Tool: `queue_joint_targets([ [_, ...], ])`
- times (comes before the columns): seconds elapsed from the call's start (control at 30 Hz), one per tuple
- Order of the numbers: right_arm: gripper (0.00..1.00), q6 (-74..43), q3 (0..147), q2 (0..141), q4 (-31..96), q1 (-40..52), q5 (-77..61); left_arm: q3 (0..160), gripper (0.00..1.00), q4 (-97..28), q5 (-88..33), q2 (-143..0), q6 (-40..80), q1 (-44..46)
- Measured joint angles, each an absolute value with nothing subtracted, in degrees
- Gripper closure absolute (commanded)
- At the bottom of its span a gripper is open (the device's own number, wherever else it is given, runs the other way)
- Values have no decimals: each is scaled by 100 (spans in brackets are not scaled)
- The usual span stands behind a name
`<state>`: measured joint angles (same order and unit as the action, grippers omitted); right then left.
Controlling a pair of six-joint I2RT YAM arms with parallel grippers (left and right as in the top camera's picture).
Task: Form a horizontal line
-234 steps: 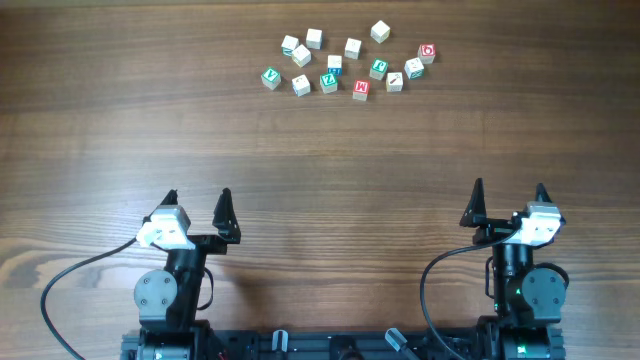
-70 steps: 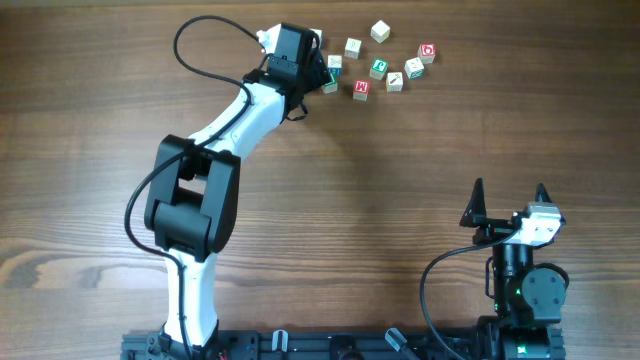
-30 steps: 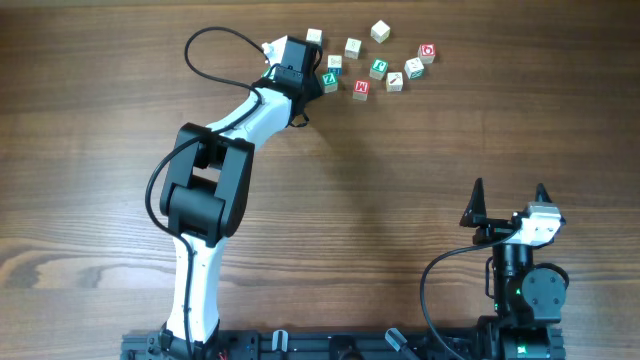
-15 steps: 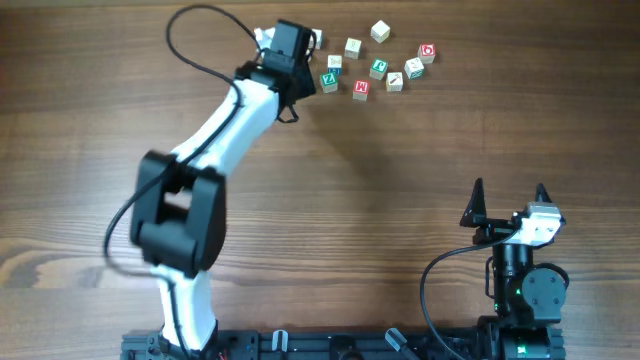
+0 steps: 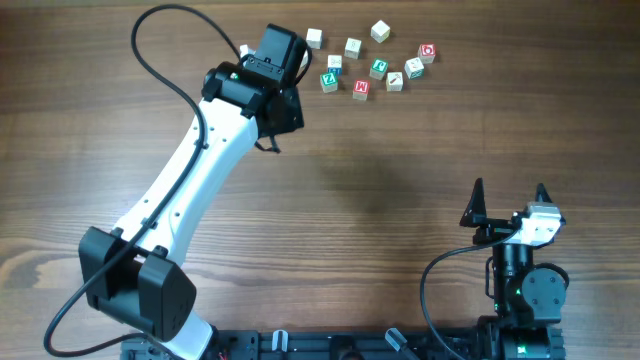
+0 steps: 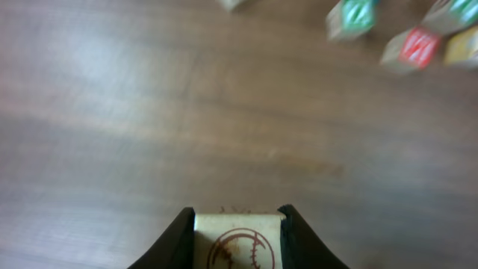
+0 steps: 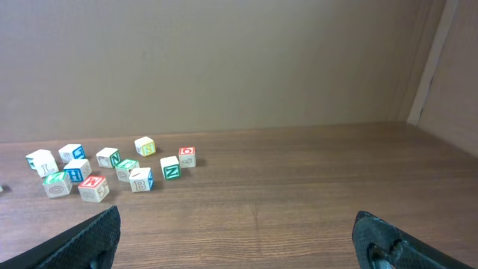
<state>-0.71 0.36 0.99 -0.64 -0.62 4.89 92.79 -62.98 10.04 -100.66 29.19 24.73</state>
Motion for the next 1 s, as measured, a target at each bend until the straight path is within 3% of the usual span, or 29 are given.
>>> queue_joint_targets([
  [0.2, 0, -71, 36, 99, -62, -62, 489, 9264, 96, -7111, 1031, -10060, 2947, 2469],
  [0.43, 0, -71, 36, 99, -64, -62, 489, 8667, 95, -7566, 1470, -9961, 3260, 2469],
  [0.67, 0, -71, 36, 99, -62, -62, 489, 8167, 96, -7640, 1636, -8510, 3371, 2272],
  [0.83, 0, -71, 36, 99, -64, -62, 489, 7485, 96, -6766, 1739, -6816, 3356, 2095],
  [1.0, 0, -71, 36, 95, -67, -62, 489, 5857, 96, -5395, 1780, -6136, 3350, 2095],
])
